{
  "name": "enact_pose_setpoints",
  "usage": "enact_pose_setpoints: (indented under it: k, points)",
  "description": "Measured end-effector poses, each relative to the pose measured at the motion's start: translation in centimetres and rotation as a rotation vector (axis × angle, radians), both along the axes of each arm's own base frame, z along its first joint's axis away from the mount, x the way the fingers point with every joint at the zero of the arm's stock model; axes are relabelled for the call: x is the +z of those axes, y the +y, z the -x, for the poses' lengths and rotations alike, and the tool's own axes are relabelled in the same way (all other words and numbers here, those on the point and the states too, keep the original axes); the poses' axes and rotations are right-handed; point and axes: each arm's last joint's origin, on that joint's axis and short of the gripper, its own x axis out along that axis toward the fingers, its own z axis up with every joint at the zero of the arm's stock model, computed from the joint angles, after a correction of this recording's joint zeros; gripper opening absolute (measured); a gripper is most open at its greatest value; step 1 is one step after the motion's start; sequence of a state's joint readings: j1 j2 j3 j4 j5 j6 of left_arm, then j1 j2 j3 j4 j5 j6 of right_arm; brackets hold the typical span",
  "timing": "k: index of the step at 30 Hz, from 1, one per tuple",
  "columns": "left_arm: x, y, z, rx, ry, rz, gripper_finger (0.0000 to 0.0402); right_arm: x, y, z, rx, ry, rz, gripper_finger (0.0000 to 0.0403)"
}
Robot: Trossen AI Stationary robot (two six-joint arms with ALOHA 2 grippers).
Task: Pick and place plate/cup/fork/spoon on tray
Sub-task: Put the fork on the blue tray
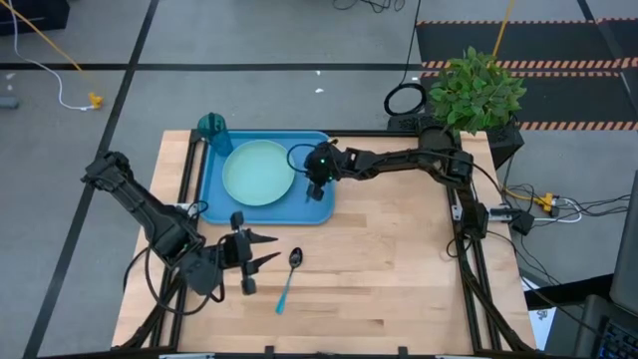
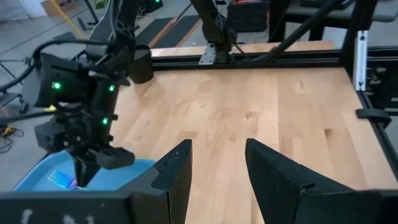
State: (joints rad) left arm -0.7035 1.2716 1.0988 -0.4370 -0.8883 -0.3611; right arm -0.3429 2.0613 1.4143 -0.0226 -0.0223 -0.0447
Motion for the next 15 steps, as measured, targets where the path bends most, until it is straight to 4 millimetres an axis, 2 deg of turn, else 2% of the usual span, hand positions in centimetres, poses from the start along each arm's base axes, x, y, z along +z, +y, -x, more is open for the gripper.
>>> enact_pose_setpoints:
  k: [3,8,15]
  points:
    - [0.0,0.3,-0.2,0.015,0.003,-0.003,0.0152,0.2,-1.0,0.4,0.012,0.008,0.038,0.0005]
    - [-0.1,0.9,-0.5,0.039,0.008,-0.005,0.0152,-0.3,-2.2,1.3,0.014,0.077,0.044,0.0002]
    - [-0.3,1.1,-0.5,0.045,0.03,-0.022,0.0152,-0.8,-2.0,1.3,-0.01,0.093,-0.001,0.0002]
